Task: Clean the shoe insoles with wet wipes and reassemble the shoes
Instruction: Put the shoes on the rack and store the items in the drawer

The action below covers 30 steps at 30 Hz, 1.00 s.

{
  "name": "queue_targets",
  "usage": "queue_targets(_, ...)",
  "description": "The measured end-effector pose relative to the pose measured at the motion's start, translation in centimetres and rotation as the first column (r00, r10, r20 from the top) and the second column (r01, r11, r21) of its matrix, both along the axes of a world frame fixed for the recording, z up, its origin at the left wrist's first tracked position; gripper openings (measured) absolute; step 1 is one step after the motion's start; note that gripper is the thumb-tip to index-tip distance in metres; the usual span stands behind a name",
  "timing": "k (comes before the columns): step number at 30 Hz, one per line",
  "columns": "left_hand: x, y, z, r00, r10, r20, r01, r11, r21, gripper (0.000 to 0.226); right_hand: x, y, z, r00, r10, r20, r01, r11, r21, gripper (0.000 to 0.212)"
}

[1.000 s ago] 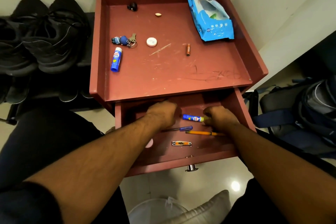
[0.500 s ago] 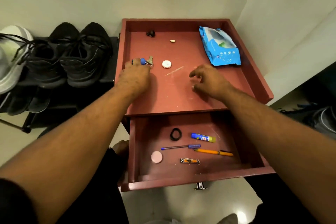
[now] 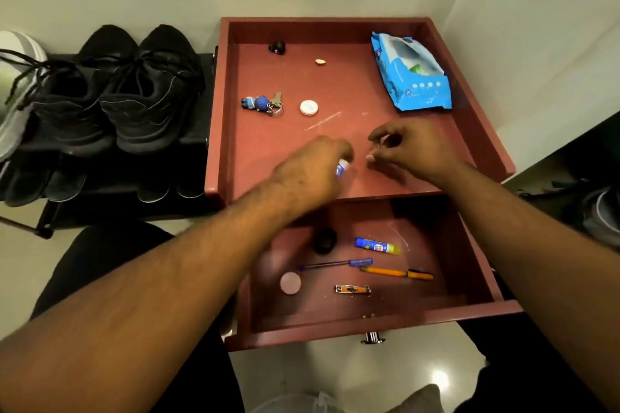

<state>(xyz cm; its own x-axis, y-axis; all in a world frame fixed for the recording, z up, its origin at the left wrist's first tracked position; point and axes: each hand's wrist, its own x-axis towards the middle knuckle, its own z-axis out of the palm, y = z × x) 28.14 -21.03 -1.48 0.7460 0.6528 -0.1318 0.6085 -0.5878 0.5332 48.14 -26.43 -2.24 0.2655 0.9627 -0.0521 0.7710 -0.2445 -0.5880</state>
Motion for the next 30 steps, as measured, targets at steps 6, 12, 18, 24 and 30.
queue_targets(6,2.1,-6.6,-4.2,0.964,-0.246,-0.102,0.233,0.964,-0.126,0.041,0.7,-10.4,-2.7,0.991,0.098,-0.096,-0.112,0.982,-0.149,0.033)
queue_targets(12,3.8,-11.3,-9.8,0.839,-0.468,-0.279,0.440,0.884,-0.161,0.028,3.0,-12.2,-10.6,0.980,0.133,0.149,-0.035,0.848,-0.529,0.032)
queue_targets(18,3.5,-11.9,-12.2,0.764,-0.522,-0.379,0.517,0.847,-0.124,0.030,2.9,-11.2,-13.4,0.969,0.050,0.241,0.091,0.838,-0.539,0.024)
queue_targets(24,4.4,-11.7,-13.1,0.811,-0.531,-0.247,0.498,0.847,-0.186,0.034,2.5,-10.9,-13.9,0.967,0.062,0.247,0.093,0.815,-0.571,0.027)
queue_targets(30,5.9,-11.7,-12.6,0.865,-0.470,-0.172,0.452,0.882,-0.135,0.025,1.7,-11.4,-12.1,0.959,0.078,0.272,0.095,0.818,-0.567,0.024)
